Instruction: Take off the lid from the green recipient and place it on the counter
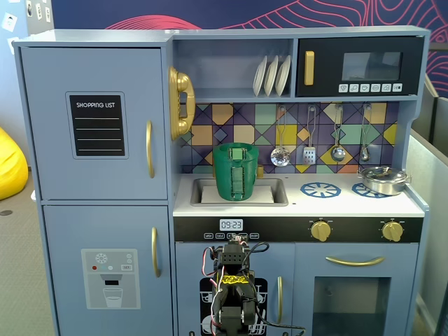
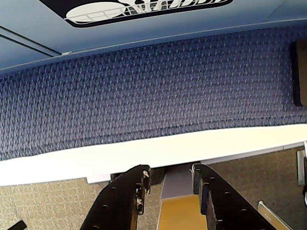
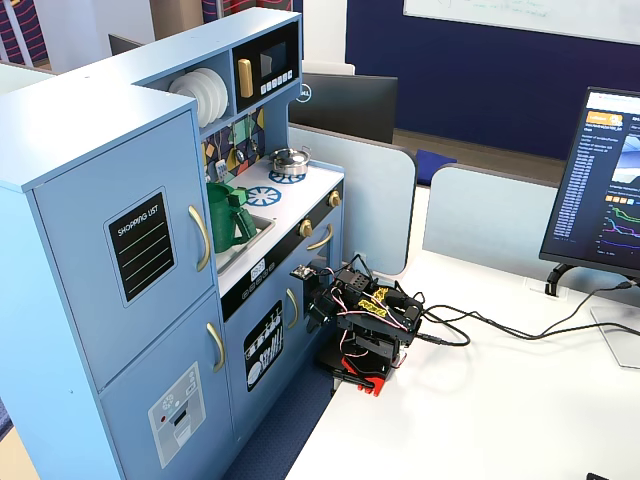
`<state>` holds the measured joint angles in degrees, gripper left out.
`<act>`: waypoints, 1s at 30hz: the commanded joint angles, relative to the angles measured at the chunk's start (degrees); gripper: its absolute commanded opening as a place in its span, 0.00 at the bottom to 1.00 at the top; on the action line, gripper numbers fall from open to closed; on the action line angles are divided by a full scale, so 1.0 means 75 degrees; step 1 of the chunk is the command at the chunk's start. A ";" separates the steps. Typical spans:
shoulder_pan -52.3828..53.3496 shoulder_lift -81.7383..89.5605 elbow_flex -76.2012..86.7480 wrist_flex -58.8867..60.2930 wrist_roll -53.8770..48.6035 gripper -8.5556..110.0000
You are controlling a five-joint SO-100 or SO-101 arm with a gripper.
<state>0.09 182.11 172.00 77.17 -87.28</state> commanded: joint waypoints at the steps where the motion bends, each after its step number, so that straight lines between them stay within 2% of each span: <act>1: 0.0563 0.0000 -0.0023 0.1383 0.0152 0.07; 11: 0.0563 0.0000 -0.0023 0.1395 0.0129 0.07; 14: 0.0645 -0.0012 -0.0094 0.1137 -0.0316 0.07; 17: 0.0750 -0.0012 -0.0773 0.0000 -0.0621 0.07; 19: 0.0797 -0.0035 -0.1582 -0.0738 -0.1840 0.07; 21: 0.0645 -0.0387 -0.2637 -0.1477 -0.2391 0.07; 27: 0.0375 -0.1969 -0.5191 -0.4816 -0.1277 0.07; 30: 0.0375 -0.2684 -0.6035 -0.5918 -0.0738 0.26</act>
<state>3.43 167.96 137.81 43.68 -96.68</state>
